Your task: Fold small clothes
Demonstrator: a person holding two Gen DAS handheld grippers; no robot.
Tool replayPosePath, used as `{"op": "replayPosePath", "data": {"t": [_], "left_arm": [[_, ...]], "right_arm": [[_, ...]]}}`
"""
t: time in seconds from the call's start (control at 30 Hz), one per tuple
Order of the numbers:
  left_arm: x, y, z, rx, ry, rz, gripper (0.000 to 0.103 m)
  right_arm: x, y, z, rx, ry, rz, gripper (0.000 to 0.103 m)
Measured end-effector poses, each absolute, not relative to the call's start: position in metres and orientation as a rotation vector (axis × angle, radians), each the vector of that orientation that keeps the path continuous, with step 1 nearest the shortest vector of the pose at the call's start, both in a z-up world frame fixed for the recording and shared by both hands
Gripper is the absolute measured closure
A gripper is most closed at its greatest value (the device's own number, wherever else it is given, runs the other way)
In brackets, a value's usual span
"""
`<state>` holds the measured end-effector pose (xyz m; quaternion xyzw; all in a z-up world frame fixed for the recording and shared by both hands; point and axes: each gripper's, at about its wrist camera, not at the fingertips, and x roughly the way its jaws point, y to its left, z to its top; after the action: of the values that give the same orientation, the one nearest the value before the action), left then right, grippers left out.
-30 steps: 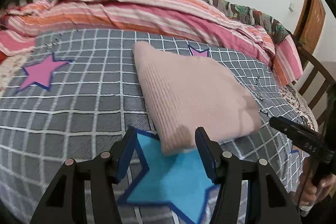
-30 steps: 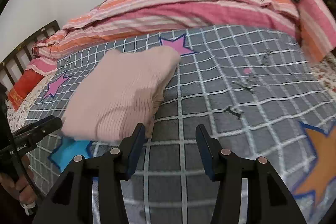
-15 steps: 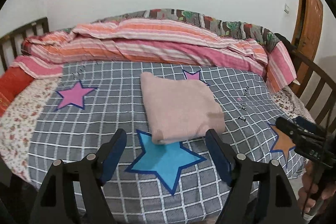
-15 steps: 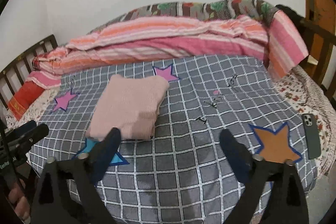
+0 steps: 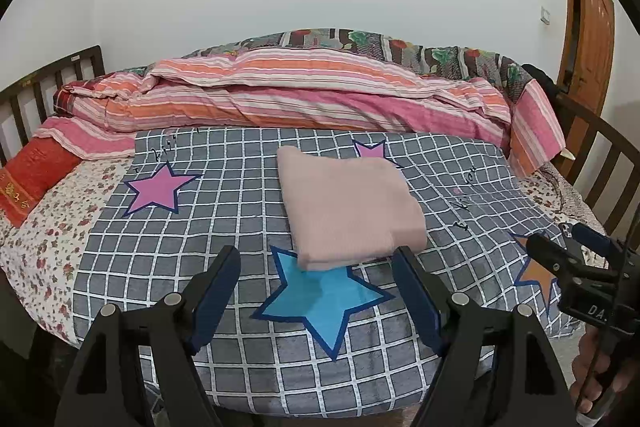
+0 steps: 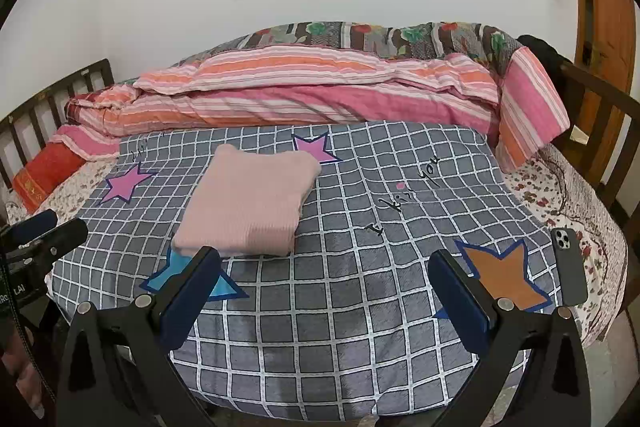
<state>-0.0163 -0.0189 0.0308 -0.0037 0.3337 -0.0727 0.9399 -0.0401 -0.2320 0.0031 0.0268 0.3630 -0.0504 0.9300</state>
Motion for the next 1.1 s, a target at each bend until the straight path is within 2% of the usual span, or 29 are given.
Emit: {"op": "replayPosePath", "data": {"t": [1.1], "left_arm": [[-0.015, -0.018, 0.031, 0.001, 0.678, -0.131, 0.026]], "right_arm": [[-0.044, -0.249, 0.008, 0.063, 0.725, -0.132, 0.001]]}}
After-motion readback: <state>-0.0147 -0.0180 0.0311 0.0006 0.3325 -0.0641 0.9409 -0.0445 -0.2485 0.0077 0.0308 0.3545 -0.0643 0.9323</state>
